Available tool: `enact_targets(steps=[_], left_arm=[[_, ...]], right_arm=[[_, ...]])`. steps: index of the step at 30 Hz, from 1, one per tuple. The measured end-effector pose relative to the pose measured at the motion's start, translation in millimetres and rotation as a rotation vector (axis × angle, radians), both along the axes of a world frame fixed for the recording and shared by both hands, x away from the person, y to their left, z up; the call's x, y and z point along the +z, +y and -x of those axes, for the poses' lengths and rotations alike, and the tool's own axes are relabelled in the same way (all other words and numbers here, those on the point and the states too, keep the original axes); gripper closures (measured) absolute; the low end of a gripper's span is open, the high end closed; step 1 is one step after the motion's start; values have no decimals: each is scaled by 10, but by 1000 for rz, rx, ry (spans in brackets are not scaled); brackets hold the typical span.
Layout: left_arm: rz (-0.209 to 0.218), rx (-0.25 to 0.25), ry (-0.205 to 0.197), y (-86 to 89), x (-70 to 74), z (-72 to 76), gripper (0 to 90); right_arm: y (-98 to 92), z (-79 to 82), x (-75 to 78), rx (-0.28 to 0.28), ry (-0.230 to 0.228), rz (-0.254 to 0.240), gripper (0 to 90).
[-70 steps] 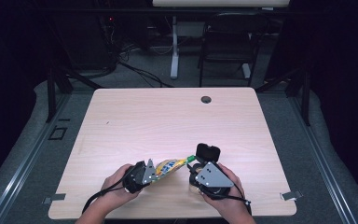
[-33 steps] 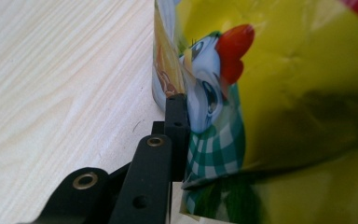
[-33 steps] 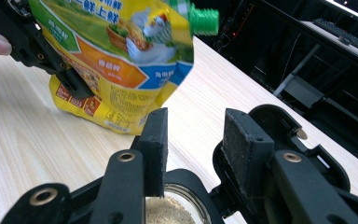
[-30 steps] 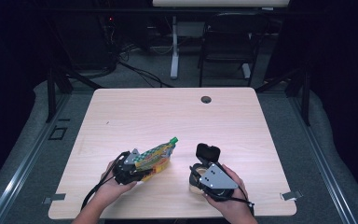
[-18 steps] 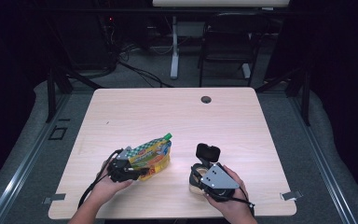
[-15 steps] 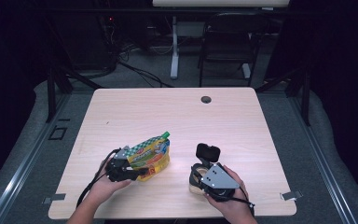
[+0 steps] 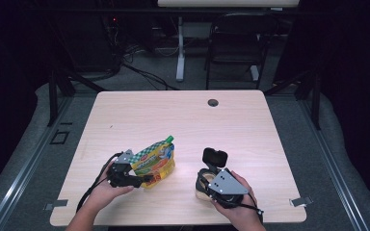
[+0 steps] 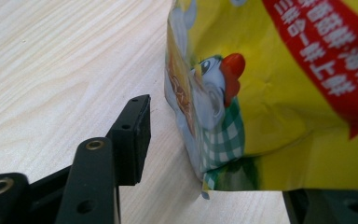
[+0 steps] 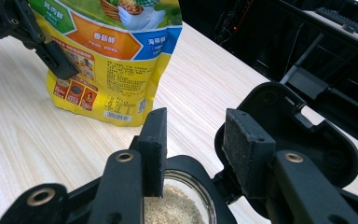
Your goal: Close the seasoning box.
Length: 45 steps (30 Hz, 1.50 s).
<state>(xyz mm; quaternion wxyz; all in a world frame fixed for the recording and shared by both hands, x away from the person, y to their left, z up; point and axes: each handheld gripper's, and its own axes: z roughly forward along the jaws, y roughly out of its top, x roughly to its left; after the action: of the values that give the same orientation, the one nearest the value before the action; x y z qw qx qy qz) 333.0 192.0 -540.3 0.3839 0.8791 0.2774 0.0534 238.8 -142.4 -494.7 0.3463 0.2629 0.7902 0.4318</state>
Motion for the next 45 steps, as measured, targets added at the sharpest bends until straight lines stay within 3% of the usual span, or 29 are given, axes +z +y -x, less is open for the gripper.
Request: enact_targets(steps=[10, 18, 27, 34, 45], left_arm=[[8, -24, 17, 42, 25, 7, 423], [2, -33, 22, 59, 32, 13, 410], [1, -38, 16, 102, 78, 28, 408], [5, -35, 14, 92, 91, 28, 409], [7, -27, 16, 136, 97, 19, 409]], right_arm=[[-9, 12, 0, 5, 3, -11, 577], [-94, -18, 25, -23, -1, -26, 553], [-267, -51, 51, -95, -2, -38, 534], [-419, -106, 54, -153, 22, -77, 501], [-495, -287, 16, -204, 62, -89, 406]])
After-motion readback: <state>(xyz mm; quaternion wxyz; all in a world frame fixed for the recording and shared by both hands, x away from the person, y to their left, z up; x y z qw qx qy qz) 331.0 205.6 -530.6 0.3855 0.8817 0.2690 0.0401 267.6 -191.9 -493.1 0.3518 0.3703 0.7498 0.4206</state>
